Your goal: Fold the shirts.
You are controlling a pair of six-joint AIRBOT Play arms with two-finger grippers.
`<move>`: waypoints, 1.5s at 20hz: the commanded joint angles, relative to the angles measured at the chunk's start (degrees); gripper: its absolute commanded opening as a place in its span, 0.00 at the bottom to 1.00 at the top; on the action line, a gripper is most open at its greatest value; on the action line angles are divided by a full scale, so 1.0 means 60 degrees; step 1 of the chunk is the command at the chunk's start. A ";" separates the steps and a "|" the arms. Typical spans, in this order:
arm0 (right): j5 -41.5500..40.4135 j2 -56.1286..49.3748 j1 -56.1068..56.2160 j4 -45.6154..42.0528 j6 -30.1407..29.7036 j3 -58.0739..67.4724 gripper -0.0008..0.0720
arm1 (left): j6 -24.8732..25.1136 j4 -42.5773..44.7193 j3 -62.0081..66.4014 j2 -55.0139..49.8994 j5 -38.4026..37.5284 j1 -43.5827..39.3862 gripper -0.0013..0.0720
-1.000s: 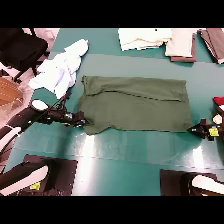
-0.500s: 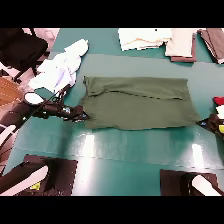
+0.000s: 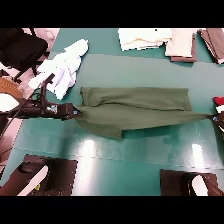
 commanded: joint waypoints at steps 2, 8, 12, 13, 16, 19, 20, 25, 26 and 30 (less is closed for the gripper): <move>-0.1005 0.0007 0.0889 0.0062 0.0426 0.0007 0.04 | -0.0503 0.0729 0.0495 0.0255 0.0543 0.0004 0.06; -0.3093 -0.2310 0.2973 0.0302 0.0678 0.0408 0.04 | -0.0033 0.0918 0.0488 -0.1169 0.1453 0.0004 0.06; -0.3778 -0.4222 0.3541 0.0295 0.0790 0.1996 0.04 | 0.0302 0.1093 0.0488 -0.2572 0.2390 0.0000 0.06; -0.3752 -0.4703 0.3544 0.0295 0.0823 0.2393 0.04 | 0.0364 0.1137 0.0488 -0.2943 0.2754 0.0000 0.06; -0.3508 -0.6003 0.3544 0.0237 0.0841 0.3406 0.04 | 0.0510 0.1118 0.0488 -0.4073 0.3872 0.0000 0.06; -0.2911 -0.7060 0.3544 0.0240 0.0841 0.3927 0.04 | 0.0535 0.1104 0.0488 -0.4951 0.4870 0.0000 0.06; -0.2681 -0.7351 0.3544 0.0237 0.0841 0.4000 0.04 | 0.0539 0.1071 0.0488 -0.5155 0.5133 0.0000 0.06; -0.2091 -0.7872 0.3544 0.0211 0.0838 0.3978 0.23 | 0.0535 0.0882 0.0492 -0.5391 0.6597 0.0000 0.06; -0.1898 -0.7858 0.3541 0.0211 0.0834 0.3978 0.36 | 0.0535 0.0885 0.0499 -0.5391 0.6801 0.0000 0.14; -0.1377 -0.7278 0.2987 -0.0138 0.0823 0.3978 0.63 | 0.0543 0.0951 0.1002 -0.5311 0.6426 0.0040 0.89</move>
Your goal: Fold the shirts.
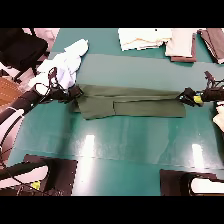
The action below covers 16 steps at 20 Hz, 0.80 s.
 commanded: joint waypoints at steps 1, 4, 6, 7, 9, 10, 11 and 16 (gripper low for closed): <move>0.0546 0.0484 -0.0557 -0.0251 -0.0007 0.0022 0.71 | 0.0015 0.0044 0.0543 0.0076 -0.0215 0.0033 0.89; 0.1078 0.0761 -0.1603 -0.0229 -0.0317 0.0022 0.83 | -0.0011 -0.0018 0.1169 0.0477 -0.0466 0.0033 0.89; 0.1789 0.0382 -0.2229 0.0237 -0.0951 0.0022 0.90 | -0.0022 -0.0015 0.1501 0.0696 -0.0747 0.0033 0.89; 0.2291 0.0076 -0.2466 0.0841 -0.1395 0.0022 0.91 | -0.0011 -0.0015 0.1636 0.0776 -0.1020 0.0033 0.88; 0.2998 -0.0594 -0.2707 0.1931 -0.2091 0.0022 0.96 | -0.0007 -0.0004 0.1756 0.0929 -0.1483 0.0033 0.89; 0.3136 -0.0867 -0.2707 0.2011 -0.2186 0.0022 0.96 | -0.0011 -0.0004 0.1778 0.0991 -0.1657 0.0033 0.89; 0.3238 -0.1104 -0.2659 0.1996 -0.2299 0.0022 0.96 | -0.0011 0.0007 0.1778 0.1038 -0.1847 0.0033 0.89; 0.3337 -0.1311 -0.2612 0.2014 -0.2579 0.0022 0.96 | -0.0499 0.1942 0.1778 0.1067 -0.2710 0.0033 0.89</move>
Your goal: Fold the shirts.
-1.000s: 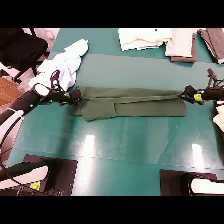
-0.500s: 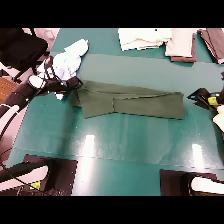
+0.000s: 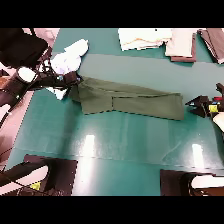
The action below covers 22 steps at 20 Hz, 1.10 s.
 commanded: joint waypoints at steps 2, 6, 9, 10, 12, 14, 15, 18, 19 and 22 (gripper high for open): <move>0.0270 0.0044 -0.0047 0.0186 -0.0433 0.0007 0.96 | -0.0954 0.2776 0.0036 0.0047 -0.0568 -0.0004 0.99; 0.0244 0.0412 -0.0066 0.0171 -0.0579 0.0007 0.96 | -0.2014 0.5082 0.0036 0.0047 -0.0936 -0.0004 0.99; 0.0178 0.0393 -0.0066 -0.0098 -0.0568 0.0007 0.96 | -0.2022 0.4645 0.0036 0.0047 -0.1016 -0.0004 0.99; 0.0160 0.0357 -0.0066 -0.0229 -0.0565 0.0007 0.96 | -0.1996 0.4313 0.0036 0.0051 -0.1038 -0.0004 0.99; 0.0262 0.0138 -0.0066 -0.0248 -0.0568 0.0007 0.96 | -0.1792 0.3679 0.0036 0.0055 -0.1067 -0.0004 0.99; 0.0273 -0.0215 -0.0058 -0.0197 -0.0572 0.0007 0.96 | -0.1457 0.3075 0.0036 0.0058 -0.1093 -0.0004 0.99; 0.0226 -0.0408 -0.0011 -0.0029 -0.0583 0.0007 0.96 | -0.1348 0.2896 0.0047 0.0058 -0.1147 -0.0004 0.99; -0.0182 -0.0801 0.0401 0.0222 -0.0619 0.0007 0.96 | -0.1348 0.2798 0.0058 0.0058 -0.1188 -0.0004 0.99; -0.0452 -0.0889 0.0659 0.0233 -0.0616 0.0007 0.96 | -0.1351 0.2772 0.0058 0.0058 -0.1191 -0.0004 0.99; -0.1286 -0.1122 0.1461 0.0579 -0.0608 0.0015 0.96 | -0.1348 0.2484 0.0058 0.0058 -0.1217 -0.0004 0.99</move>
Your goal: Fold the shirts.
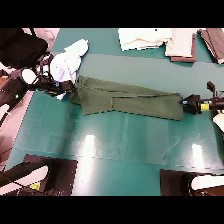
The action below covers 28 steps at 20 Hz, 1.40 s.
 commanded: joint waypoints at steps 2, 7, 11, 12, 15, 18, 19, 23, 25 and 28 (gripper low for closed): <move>-0.1311 -0.0495 0.1027 0.0535 0.0004 -0.0011 0.92 | 0.0372 -0.1224 0.0007 0.0007 -0.0040 -0.0004 0.99; -0.0994 -0.0113 0.1559 0.0616 -0.0124 0.0175 0.04 | 0.2503 -0.3905 0.0007 -0.0026 0.0193 -0.0674 0.90; -0.1100 0.1435 0.0936 -0.0386 0.0117 0.0113 0.04 | 0.3843 -0.5195 0.0007 -0.0484 0.1606 -0.2353 0.22; -0.1093 0.1767 0.0729 -0.0463 0.0120 0.0113 0.04 | 0.4244 -0.5577 0.0007 -0.0758 0.2222 -0.2830 0.06; -0.1082 0.2776 -0.0044 -0.1013 0.0219 0.0117 0.04 | 0.5034 -0.6561 0.0321 -0.2007 0.3388 -0.4171 0.06; -0.0339 0.2998 -0.0379 -0.1534 0.0262 0.0492 0.04 | 0.5748 -0.6630 0.1319 -0.3504 0.3497 -0.5140 0.06; 0.0069 0.2918 -0.0350 -0.1628 0.0259 0.0710 0.04 | 0.5792 -0.6637 0.1749 -0.3960 0.3501 -0.5351 0.06; 0.0678 0.2503 0.0076 -0.1617 0.0437 0.1836 0.04 | 0.6226 -0.7373 0.3402 -0.5169 0.3439 -0.5971 0.06; 0.0670 0.2422 0.0368 -0.1625 0.0627 0.2255 0.04 | 0.6623 -0.7533 0.4040 -0.5552 0.3475 -0.6379 0.06; 0.0820 0.2426 0.0805 -0.1599 0.1129 0.2790 0.04 | 0.6688 -0.7559 0.4714 -0.6368 0.3282 -0.6699 0.06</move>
